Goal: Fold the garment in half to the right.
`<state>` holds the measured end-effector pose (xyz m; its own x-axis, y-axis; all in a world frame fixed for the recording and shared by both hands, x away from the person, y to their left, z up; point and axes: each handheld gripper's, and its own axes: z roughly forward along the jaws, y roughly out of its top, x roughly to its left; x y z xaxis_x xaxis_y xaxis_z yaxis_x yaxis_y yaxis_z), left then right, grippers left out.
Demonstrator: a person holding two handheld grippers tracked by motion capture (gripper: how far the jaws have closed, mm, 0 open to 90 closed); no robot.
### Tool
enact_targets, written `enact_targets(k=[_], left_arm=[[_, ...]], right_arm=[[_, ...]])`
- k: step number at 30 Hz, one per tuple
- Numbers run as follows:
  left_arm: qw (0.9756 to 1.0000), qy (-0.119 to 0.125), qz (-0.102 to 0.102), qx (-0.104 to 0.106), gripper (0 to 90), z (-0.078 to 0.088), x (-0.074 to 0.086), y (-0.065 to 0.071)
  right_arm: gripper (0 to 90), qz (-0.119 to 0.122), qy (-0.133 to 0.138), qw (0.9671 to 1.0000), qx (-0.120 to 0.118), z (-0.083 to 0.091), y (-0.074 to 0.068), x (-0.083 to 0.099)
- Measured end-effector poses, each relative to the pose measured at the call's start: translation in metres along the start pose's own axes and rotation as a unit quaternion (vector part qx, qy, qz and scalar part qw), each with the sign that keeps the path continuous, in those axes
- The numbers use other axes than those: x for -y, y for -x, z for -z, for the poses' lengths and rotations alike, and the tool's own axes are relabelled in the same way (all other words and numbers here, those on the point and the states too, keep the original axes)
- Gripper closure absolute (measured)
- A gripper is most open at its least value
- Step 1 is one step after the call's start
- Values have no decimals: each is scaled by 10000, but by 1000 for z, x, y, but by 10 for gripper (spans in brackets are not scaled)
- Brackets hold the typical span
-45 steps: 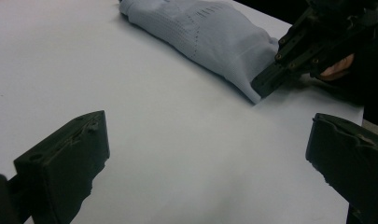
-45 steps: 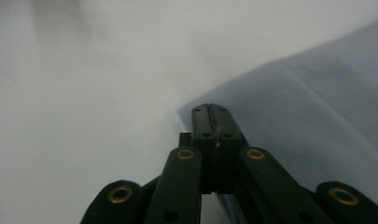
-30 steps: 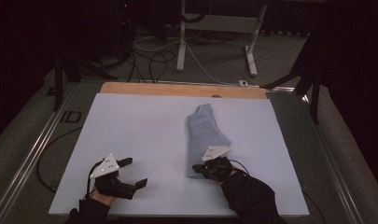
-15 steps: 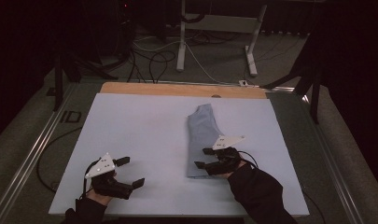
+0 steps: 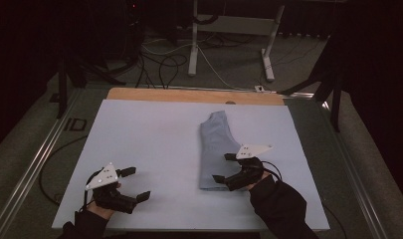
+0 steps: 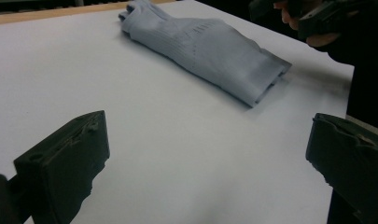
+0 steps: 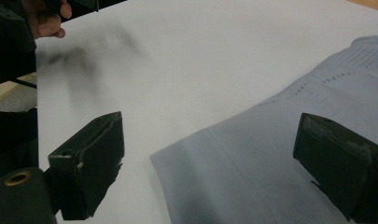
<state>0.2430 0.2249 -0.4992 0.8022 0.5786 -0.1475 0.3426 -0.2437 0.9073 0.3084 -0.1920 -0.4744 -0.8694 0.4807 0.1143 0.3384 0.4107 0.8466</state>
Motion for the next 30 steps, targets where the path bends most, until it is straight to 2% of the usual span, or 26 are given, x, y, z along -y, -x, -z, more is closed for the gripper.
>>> enact_targets(k=[3, 9, 14, 25, 30], left_arm=[[10000, -6, -13, -12, 2, 2, 2, -2], [10000, 14, 42, -72, 2, 6, 9, -9], [9998, -17, 33, -178, 2, 9, 12, -14], [9994, -53, 8, -327, 2, 16, 18, -21], [9992, -86, 75, -396, 2, 18, 21, -26]], right_arm=[[88, 24, 30, 10000, -14, 5, 2, 6], [88, -11, 139, 9997, 175, 17, 6, 22], [88, -139, 265, 9993, 228, 29, 9, 34], [88, -467, 268, 9965, 638, 56, 12, 67], [88, -518, 183, 9936, 985, 64, 14, 79]])
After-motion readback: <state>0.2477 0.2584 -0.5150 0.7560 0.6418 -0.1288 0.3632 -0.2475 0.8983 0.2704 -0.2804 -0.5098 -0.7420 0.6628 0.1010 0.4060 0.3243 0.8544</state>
